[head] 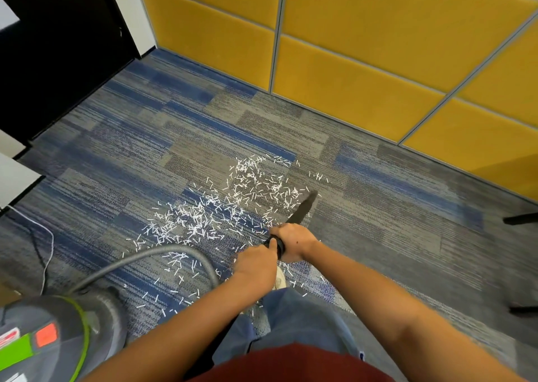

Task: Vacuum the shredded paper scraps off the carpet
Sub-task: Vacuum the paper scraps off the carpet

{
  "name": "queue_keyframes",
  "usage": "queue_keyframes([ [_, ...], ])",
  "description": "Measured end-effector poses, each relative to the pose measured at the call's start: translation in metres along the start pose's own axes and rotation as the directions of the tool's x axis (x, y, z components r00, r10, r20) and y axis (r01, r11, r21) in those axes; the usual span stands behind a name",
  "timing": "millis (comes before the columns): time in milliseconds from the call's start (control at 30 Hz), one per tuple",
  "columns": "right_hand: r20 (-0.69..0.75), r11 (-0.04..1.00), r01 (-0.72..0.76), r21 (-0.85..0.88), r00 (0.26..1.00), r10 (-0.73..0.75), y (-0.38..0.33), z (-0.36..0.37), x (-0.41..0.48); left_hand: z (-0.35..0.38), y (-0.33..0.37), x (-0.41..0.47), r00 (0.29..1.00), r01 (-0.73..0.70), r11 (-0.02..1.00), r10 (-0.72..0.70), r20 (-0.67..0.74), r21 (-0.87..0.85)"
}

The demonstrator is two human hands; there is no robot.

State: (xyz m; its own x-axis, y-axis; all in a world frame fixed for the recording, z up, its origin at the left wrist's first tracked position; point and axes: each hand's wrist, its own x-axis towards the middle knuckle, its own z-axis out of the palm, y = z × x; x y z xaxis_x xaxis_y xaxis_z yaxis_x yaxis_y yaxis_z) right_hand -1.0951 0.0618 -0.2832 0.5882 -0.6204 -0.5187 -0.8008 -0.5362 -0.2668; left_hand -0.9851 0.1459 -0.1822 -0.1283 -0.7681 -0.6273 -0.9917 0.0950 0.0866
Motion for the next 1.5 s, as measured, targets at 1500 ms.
queue_keyframes([
  [1500, -0.016, 0.998, 0.011, 0.056, 1.000, -0.010, 0.027, -0.016, -0.006, -0.022, 0.029, 0.014, 0.999, -0.004, 1.000, 0.004, -0.037, 0.000],
])
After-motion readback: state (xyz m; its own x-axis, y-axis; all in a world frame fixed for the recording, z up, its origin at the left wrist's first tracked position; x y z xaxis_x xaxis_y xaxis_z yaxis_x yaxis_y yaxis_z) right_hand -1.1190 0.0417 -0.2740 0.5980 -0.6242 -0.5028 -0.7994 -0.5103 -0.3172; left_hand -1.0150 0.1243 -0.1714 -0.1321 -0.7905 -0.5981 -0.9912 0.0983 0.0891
